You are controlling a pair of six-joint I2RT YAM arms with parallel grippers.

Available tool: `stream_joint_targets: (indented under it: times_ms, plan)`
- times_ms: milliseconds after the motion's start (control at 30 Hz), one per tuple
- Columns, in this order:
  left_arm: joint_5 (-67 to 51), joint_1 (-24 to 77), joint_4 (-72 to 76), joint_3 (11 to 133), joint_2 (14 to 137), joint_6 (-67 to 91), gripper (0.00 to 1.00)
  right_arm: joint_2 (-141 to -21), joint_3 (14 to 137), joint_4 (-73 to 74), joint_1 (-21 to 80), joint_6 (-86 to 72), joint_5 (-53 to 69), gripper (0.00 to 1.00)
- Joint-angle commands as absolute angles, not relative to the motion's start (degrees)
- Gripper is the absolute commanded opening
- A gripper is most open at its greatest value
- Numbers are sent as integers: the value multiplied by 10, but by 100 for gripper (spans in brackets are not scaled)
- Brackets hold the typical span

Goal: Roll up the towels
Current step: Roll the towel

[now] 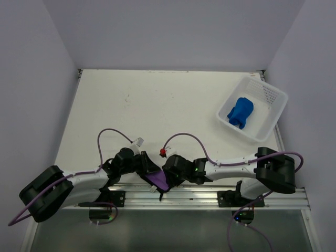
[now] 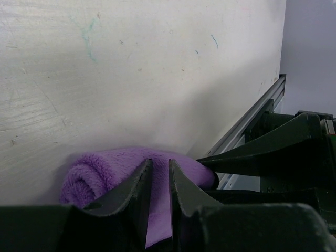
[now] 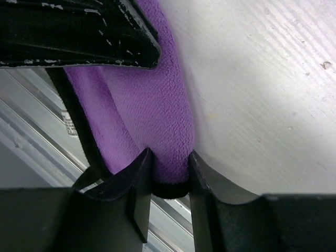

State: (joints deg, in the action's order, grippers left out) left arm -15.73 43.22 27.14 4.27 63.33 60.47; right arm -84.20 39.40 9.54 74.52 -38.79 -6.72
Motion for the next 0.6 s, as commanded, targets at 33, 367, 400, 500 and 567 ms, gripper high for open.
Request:
stream_joint_targets:
  times_ms: [33,367,400,500,567]
  plan:
    - [-116,432,197,7,632,574,24,-856,381,175,778,-379,-43,25]
    - [-113,410,163,63,636,541,24,-836,374,148,815,-405,-107,0]
    - [-113,404,156,74,638,535,25,-834,374,147,816,-406,-117,0]
    - [-114,389,142,113,649,518,26,-828,375,148,817,-413,-156,0]
    - [-114,380,126,144,657,505,27,-829,381,157,817,-418,-190,0]
